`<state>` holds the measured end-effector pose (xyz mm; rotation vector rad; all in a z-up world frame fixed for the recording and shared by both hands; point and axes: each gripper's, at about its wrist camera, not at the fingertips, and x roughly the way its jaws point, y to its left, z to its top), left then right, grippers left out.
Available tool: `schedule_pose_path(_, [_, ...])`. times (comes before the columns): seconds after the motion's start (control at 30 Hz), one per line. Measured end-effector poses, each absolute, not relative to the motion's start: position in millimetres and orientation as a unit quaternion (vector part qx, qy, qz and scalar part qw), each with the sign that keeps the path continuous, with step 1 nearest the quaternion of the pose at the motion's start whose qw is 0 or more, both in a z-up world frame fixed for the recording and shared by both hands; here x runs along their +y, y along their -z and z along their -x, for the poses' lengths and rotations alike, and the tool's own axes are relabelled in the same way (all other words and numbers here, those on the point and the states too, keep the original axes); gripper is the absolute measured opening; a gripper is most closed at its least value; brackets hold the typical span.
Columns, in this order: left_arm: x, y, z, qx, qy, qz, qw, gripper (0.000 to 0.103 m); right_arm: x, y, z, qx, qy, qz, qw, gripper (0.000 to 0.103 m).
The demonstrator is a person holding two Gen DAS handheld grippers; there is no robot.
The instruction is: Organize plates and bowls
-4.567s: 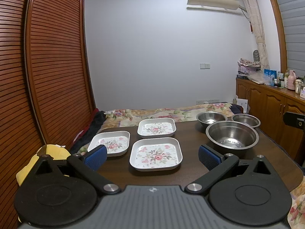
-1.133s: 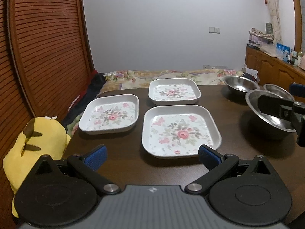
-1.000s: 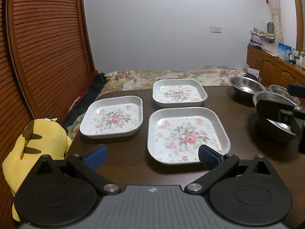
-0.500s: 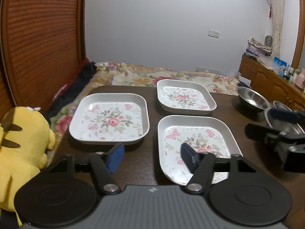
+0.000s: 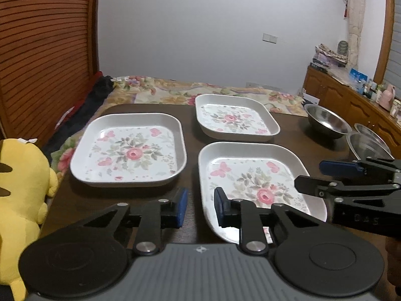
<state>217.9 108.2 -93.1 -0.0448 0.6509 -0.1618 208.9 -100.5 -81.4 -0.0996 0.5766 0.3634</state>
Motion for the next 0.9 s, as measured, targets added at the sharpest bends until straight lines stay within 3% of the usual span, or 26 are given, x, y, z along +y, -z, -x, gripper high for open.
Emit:
schedule_pose_path(0.3, [106.5, 99.5, -228.0, 0.329, 0.085, 0.023, 0.94, 0.024, -102.3, 93.3, -215.3, 0.301, -0.17, 0.052, 0.937, 0.047])
schedule_pose_path(0.9, [99.6, 108.8, -234.7, 0.334, 0.084, 0.007, 0.939, 0.008, -108.2, 106.9, -226.3, 0.32, -0.166, 0.029, 0.932, 0.03])
